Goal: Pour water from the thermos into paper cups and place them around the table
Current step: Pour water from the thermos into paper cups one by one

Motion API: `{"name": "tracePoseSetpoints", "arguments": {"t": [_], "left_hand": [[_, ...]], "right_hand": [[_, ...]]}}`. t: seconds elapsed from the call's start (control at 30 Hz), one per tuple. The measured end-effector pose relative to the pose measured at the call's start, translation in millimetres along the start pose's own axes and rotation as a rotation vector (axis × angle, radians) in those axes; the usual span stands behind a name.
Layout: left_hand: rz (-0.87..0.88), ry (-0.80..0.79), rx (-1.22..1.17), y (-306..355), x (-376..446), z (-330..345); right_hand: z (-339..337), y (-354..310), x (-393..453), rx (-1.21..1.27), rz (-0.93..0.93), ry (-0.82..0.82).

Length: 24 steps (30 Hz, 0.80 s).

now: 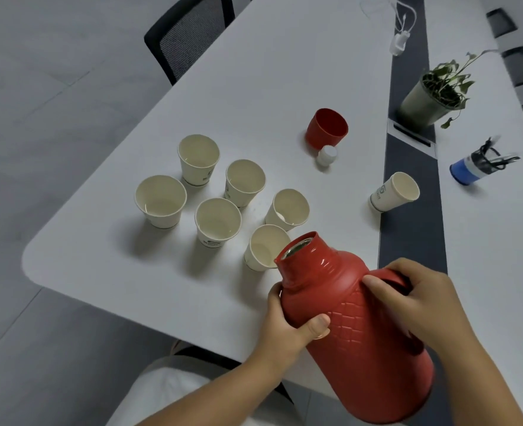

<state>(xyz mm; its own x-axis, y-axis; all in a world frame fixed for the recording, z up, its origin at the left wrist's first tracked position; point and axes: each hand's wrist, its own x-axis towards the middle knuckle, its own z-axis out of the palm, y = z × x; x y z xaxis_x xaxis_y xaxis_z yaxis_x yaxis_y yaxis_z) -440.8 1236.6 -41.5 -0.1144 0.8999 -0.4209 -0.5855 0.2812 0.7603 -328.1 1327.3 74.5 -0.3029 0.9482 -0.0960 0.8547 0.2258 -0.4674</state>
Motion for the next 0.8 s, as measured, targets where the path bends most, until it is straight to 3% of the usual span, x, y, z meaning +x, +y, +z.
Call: {"name": "tracePoseSetpoints", "arguments": {"t": [0.8], "left_hand": [[-0.019, -0.036, -0.073, -2.4, 5.6, -3.8]], "right_hand": [[-2.2, -21.5, 9.4, -0.087, 0.052, -0.083]]}}
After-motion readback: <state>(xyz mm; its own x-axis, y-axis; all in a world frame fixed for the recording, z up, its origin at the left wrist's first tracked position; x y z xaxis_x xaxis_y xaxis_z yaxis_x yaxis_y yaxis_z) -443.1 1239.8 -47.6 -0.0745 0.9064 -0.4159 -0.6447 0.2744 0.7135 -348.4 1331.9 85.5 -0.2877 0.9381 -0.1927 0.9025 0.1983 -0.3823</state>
